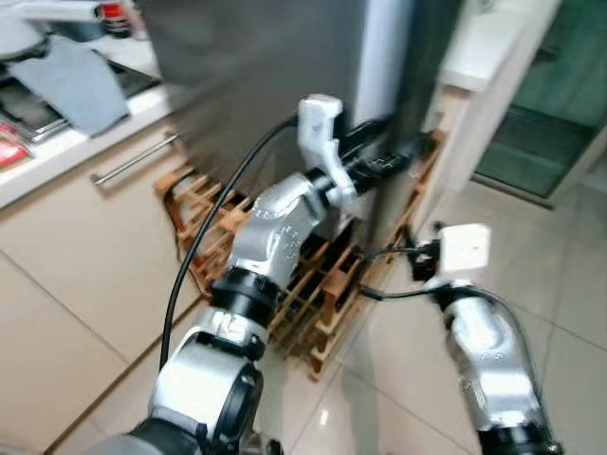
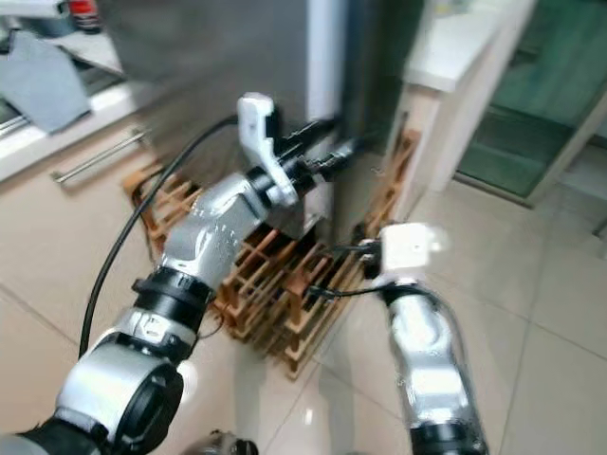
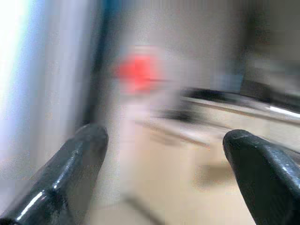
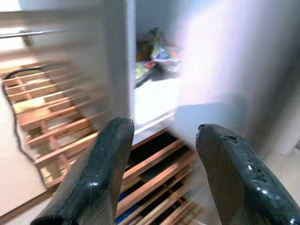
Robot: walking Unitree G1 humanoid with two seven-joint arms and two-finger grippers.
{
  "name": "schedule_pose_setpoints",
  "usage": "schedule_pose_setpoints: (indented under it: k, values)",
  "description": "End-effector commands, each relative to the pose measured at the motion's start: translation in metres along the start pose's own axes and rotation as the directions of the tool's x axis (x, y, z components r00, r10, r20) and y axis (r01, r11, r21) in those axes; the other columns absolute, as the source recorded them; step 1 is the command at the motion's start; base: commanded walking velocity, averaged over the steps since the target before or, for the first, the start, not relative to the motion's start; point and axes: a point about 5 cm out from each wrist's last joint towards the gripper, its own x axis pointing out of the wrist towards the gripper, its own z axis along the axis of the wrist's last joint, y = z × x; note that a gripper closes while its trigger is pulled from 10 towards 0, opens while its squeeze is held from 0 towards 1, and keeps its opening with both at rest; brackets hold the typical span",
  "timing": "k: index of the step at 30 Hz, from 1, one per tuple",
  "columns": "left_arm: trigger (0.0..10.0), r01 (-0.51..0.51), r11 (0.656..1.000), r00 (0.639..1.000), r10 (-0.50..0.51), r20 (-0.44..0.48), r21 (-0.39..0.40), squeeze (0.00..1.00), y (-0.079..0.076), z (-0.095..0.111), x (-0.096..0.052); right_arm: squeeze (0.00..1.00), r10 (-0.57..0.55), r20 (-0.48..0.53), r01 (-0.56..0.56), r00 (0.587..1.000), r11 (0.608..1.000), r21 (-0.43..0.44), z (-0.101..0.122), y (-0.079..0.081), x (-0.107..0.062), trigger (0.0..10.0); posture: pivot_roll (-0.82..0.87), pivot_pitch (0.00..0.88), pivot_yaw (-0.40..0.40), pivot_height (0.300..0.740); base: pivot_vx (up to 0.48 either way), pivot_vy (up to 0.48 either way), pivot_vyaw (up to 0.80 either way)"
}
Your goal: Restocking fridge
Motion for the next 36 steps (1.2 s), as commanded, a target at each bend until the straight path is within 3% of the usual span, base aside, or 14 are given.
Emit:
schedule_pose_setpoints:
  k: [1, 6, 8, 10, 11, 12, 13, 14, 15, 21, 26, 29, 31, 36]
  values:
    - [10.0, 0.28, 0.957, 0.954, -0.268, 0.134, -0.081, 0.0, -0.049, 0.007, 0.05, 0.0, -0.024, -0.005, 0.024, 1.0, 1.0, 0.003, -0.001, -0.007, -0.002, 10.0, -0.2, 0.0, 0.077, 0.74, 0.0, 0.0, 0.0]
    - [10.0, 0.134, 0.987, 0.981, -0.12, 0.152, -0.091, 0.0, -0.028, 0.016, 0.006, 0.0, -0.053, 0.001, 0.053, 0.999, 0.998, 0.024, -0.001, -0.004, -0.004, 10.0, -0.19, 0.0, 0.088, 0.74, 0.0, 0.0, 0.0]
    - [10.0, 0.114, 0.99, 0.985, -0.101, 0.143, -0.088, 0.0, -0.026, 0.015, 0.001, 0.0, -0.053, -0.001, 0.053, 0.999, 0.998, 0.025, -0.002, -0.004, -0.004, 10.0, -0.19, 0.0, 0.088, 0.74, 0.0, 0.0, 0.0]
    - [10.0, -0.139, 0.989, 0.989, 0.141, 0.043, -0.054, 0.0, -0.004, 0.003, -0.063, 0.0, -0.053, -0.01, 0.054, 0.999, 0.998, 0.033, -0.004, -0.001, -0.003, 10.0, -0.15, 0.0, 0.083, 0.74, 0.0, 0.0, 0.0]
    - [10.0, -0.139, 0.989, 0.989, 0.141, 0.043, -0.054, 0.0, -0.004, 0.003, -0.063, 0.0, -0.053, -0.01, 0.054, 0.999, 0.998, 0.033, -0.004, -0.001, -0.003, 10.0, -0.15, 0.0, 0.083, 0.74, 0.0, 0.0, 0.0]
    - [10.0, -0.211, 0.977, 0.977, 0.211, 0.012, -0.032, 0.0, 0.0, 0.0, -0.083, 0.0, -0.054, -0.011, 0.054, 0.998, 0.998, 0.034, -0.004, -0.001, -0.001, 10.0, -0.13, 0.0, 0.077, 0.74, 0.0, 0.0, 0.0]
    - [10.0, -0.356, 0.935, 0.934, 0.355, -0.048, 0.005, 0.0, 0.005, -0.003, -0.124, 0.0, -0.053, -0.013, 0.053, 0.999, 0.998, 0.034, -0.004, -0.002, 0.001, 10.0, -0.11, 0.0, 0.069, 0.74, 0.0, 0.0, 0.0]
    - [10.0, -0.356, 0.935, 0.934, 0.355, -0.048, 0.005, 0.0, 0.005, -0.003, -0.124, 0.0, -0.053, -0.013, 0.053, 0.999, 0.998, 0.034, -0.004, -0.002, 0.001, 10.0, -0.11, 0.0, 0.069, 0.74, 0.0, 0.0, 0.0]
    - [10.0, -0.446, 0.895, 0.891, 0.447, -0.079, 0.033, 0.0, 0.003, 0.0, -0.159, 0.0, -0.051, -0.013, 0.052, 0.999, 0.998, 0.036, -0.003, -0.004, 0.005, 10.0, -0.09, 0.0, 0.059, 0.74, 0.0, 0.0, 0.0]
    - [10.0, -0.424, 0.897, 0.881, 0.441, -0.172, 0.124, 0.0, -0.021, 0.014, -0.204, 0.0, -0.09, -0.027, 0.091, 0.996, 0.994, 0.053, -0.005, -0.013, 0.013, 10.0, -0.03, 0.0, 0.023, 0.74, 0.0, 0.0, 0.44]
    - [10.0, -0.697, 0.702, 0.693, 0.712, -0.112, 0.146, 0.0, 0.01, 0.014, -0.219, 0.0, -0.084, 0.002, 0.084, 0.996, 0.995, 0.06, 0.002, -0.006, 0.024, 10.0, -0.03, 0.0, 0.029, 0.74, 0.0, 0.0, 0.63]
    - [10.0, -0.892, 0.432, 0.427, 0.902, -0.069, 0.134, 0.0, 0.03, 0.0, -0.225, 0.0, -0.093, 0.023, 0.091, 0.995, 0.993, 0.078, 0.008, -0.003, 0.03, 10.0, -0.06, 0.0, 0.039, 0.74, 0.0, 0.0, 0.63]
    - [10.0, -0.937, 0.311, 0.303, 0.95, -0.074, 0.159, 0.0, 0.027, -0.015, -0.226, 0.0, -0.115, 0.028, 0.111, 0.993, 0.987, 0.112, 0.01, 0.002, 0.037, 10.0, -0.06, 0.0, 0.032, 0.74, 0.0, 0.0, 0.63]
    - [10.0, -0.941, 0.279, 0.271, 0.96, -0.069, 0.191, 0.0, 0.018, -0.024, -0.221, 0.0, -0.096, 0.032, 0.091, 0.995, 0.988, 0.123, 0.011, 0.013, 0.04, 10.0, -0.05, 0.0, 0.02, 0.74, 0.0, 0.0, 0.63]
